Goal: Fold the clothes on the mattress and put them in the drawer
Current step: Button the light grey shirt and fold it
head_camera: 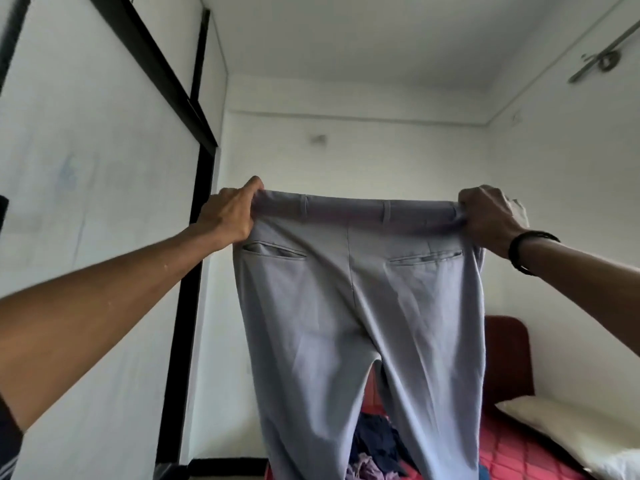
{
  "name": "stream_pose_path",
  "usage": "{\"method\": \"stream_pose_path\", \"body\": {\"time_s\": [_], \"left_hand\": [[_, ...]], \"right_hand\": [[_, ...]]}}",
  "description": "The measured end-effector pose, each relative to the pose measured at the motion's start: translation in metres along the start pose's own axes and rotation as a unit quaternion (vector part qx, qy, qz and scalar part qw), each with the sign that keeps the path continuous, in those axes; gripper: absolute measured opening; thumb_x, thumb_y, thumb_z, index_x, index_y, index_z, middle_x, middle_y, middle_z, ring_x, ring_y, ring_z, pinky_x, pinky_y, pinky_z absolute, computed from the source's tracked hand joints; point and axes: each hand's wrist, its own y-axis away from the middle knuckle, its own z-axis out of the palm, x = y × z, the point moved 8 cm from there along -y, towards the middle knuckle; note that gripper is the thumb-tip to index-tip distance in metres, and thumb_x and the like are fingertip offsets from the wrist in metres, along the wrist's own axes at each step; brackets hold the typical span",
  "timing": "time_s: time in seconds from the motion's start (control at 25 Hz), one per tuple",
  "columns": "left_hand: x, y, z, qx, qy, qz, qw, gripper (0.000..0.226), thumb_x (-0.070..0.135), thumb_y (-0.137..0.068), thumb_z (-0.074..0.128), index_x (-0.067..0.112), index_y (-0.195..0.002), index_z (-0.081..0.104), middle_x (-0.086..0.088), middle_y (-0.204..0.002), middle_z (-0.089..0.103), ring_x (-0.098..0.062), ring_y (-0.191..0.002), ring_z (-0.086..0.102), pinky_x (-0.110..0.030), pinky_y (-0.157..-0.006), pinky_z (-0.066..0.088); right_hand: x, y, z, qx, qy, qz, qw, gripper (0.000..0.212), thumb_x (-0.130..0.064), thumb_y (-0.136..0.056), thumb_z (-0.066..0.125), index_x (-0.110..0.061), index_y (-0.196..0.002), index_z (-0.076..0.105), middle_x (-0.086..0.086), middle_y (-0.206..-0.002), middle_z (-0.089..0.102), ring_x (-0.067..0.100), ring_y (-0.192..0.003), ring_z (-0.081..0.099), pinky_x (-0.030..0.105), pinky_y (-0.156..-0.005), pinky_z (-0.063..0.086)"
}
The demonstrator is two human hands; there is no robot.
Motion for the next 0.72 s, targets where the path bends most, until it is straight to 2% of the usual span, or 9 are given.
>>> {"method": "stream_pose_path", "body": {"time_s": [0.12, 0.2, 0.24, 0.32, 0.4, 0.48, 0.6, 0.64, 0.72], "left_hand": [[0.009, -0.032, -0.014, 0.023, 0.021, 0.002, 1.0, 0.021, 0.008, -0.082, 0.064, 0.019, -0.101, 0.063, -0.019, -0.095, 0.072, -0.045, -0.092, 0.067, -0.043, -0.077, 0.054], [0.006, -0.051, -0.025, 0.043, 0.056, -0.011, 0.997, 0.008, 0.016, -0.081, 0.071, 0.017, -0.088, 0.068, -0.018, -0.08, 0.073, -0.038, -0.082, 0.073, -0.045, -0.079, 0.061], [0.006, -0.063, -0.03, 0.062, 0.055, -0.012, 0.997, 0.009, 0.022, -0.082, 0.073, 0.016, -0.086, 0.069, -0.018, -0.078, 0.073, -0.038, -0.08, 0.074, -0.046, -0.079, 0.062], [0.008, -0.095, -0.042, 0.093, 0.014, -0.028, 0.995, 0.027, 0.037, -0.08, 0.077, 0.013, -0.092, 0.073, -0.025, -0.091, 0.072, -0.045, -0.093, 0.071, -0.046, -0.081, 0.059], [0.004, -0.131, -0.049, 0.102, -0.026, -0.082, 0.991, 0.044, 0.047, -0.076, 0.079, 0.01, -0.098, 0.073, -0.029, -0.104, 0.069, -0.049, -0.103, 0.066, -0.046, -0.082, 0.054], [0.008, -0.163, -0.041, 0.058, -0.033, -0.118, 0.991, 0.049, 0.047, -0.07, 0.081, 0.007, -0.098, 0.074, -0.026, -0.104, 0.07, -0.045, -0.102, 0.067, -0.044, -0.085, 0.055], [0.022, -0.182, 0.001, -0.049, -0.04, -0.079, 0.995, 0.039, 0.049, -0.07, 0.084, 0.01, -0.075, 0.077, -0.01, -0.071, 0.075, -0.026, -0.071, 0.072, -0.031, -0.071, 0.055], [0.026, -0.184, 0.02, -0.084, -0.045, -0.06, 0.994, 0.043, 0.055, -0.072, 0.084, 0.013, -0.067, 0.077, -0.004, -0.059, 0.072, -0.021, -0.061, 0.07, -0.027, -0.064, 0.05], [0.023, -0.183, 0.064, -0.161, -0.057, -0.029, 0.985, 0.059, 0.073, -0.069, 0.079, 0.015, -0.062, 0.074, 0.001, -0.049, 0.067, -0.019, -0.05, 0.065, -0.025, -0.057, 0.046]], "right_hand": [[0.009, -0.015, -0.025, 0.071, 0.062, 0.009, 0.996, 0.019, -0.013, -0.075, 0.07, -0.011, -0.094, 0.066, 0.02, -0.105, 0.06, 0.044, -0.104, 0.061, 0.051, -0.089, 0.045], [0.021, -0.024, -0.045, 0.116, 0.053, 0.021, 0.992, 0.025, -0.015, -0.074, 0.073, -0.009, -0.097, 0.068, 0.024, -0.108, 0.059, 0.045, -0.108, 0.059, 0.055, -0.092, 0.045], [0.026, -0.032, -0.054, 0.13, 0.04, 0.03, 0.99, 0.026, -0.017, -0.074, 0.074, -0.009, -0.097, 0.069, 0.026, -0.111, 0.057, 0.047, -0.11, 0.058, 0.057, -0.093, 0.046], [0.037, -0.056, -0.066, 0.134, 0.032, 0.051, 0.989, 0.031, -0.033, -0.07, 0.078, -0.013, -0.091, 0.069, 0.027, -0.118, 0.052, 0.048, -0.116, 0.051, 0.056, -0.091, 0.046], [0.046, -0.081, -0.067, 0.103, 0.008, 0.083, 0.991, 0.049, -0.058, -0.051, 0.075, -0.019, -0.079, 0.062, 0.024, -0.116, 0.054, 0.045, -0.118, 0.049, 0.049, -0.086, 0.044], [0.06, -0.098, -0.067, 0.08, -0.008, 0.117, 0.99, 0.053, -0.06, -0.044, 0.078, -0.018, -0.071, 0.058, 0.022, -0.101, 0.064, 0.043, -0.103, 0.06, 0.043, -0.078, 0.049], [0.087, -0.113, -0.048, 0.0, 0.041, 0.11, 0.993, 0.045, -0.046, -0.056, 0.092, -0.011, -0.062, 0.064, 0.015, -0.067, 0.062, 0.035, -0.073, 0.064, 0.038, -0.067, 0.054], [0.093, -0.114, -0.036, -0.066, 0.033, 0.101, 0.992, 0.046, -0.046, -0.063, 0.094, -0.01, -0.06, 0.066, 0.012, -0.059, 0.06, 0.03, -0.065, 0.06, 0.034, -0.061, 0.049], [0.107, -0.107, -0.013, -0.208, -0.03, 0.089, 0.974, 0.05, -0.049, -0.074, 0.089, -0.005, -0.065, 0.067, 0.008, -0.056, 0.057, 0.021, -0.055, 0.052, 0.028, -0.05, 0.041]]}}
